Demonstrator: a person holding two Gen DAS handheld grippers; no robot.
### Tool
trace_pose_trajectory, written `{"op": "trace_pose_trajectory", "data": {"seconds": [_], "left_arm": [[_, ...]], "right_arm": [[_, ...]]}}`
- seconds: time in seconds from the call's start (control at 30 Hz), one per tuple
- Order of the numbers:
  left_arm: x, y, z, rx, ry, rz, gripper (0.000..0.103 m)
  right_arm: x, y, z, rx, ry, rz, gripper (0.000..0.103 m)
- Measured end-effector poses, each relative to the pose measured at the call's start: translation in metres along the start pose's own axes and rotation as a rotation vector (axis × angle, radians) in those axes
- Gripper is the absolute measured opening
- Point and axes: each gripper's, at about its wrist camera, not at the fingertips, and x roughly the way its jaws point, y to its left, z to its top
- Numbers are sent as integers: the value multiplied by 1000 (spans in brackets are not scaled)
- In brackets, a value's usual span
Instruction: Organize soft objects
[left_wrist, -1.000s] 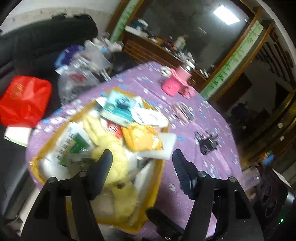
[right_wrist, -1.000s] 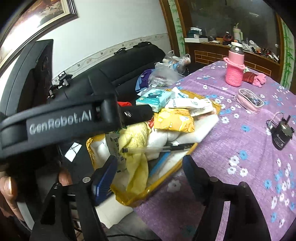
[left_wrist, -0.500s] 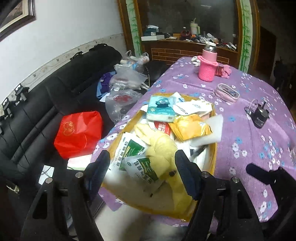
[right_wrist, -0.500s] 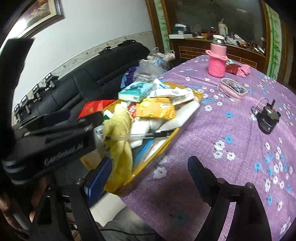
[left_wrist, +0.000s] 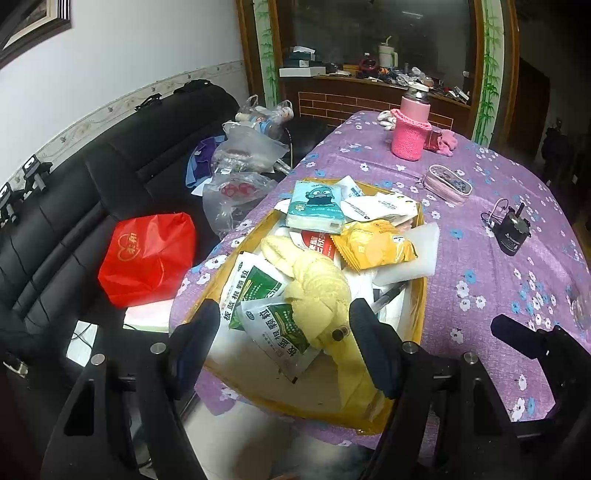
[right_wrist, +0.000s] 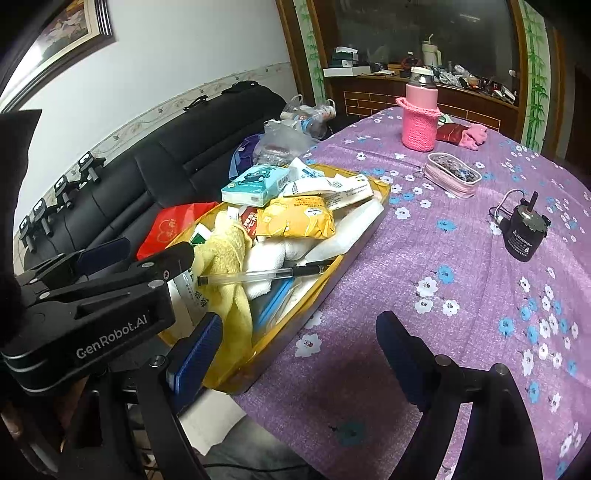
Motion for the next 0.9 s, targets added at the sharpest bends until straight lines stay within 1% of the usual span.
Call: {"op": "trace_pose_trajectory", "data": {"seconds": [0.13, 0.47, 0.9], "left_arm": [[3, 2, -1, -10, 4, 0, 72], [4, 4, -3, -12, -2, 0, 72], [8, 6, -3, -20, 12, 1, 72]], "right_arm": [[0, 1, 1, -11, -6, -19, 86], [0, 1, 1, -16, -3, -14, 86], [3, -1, 2, -18, 3, -11, 86]]}}
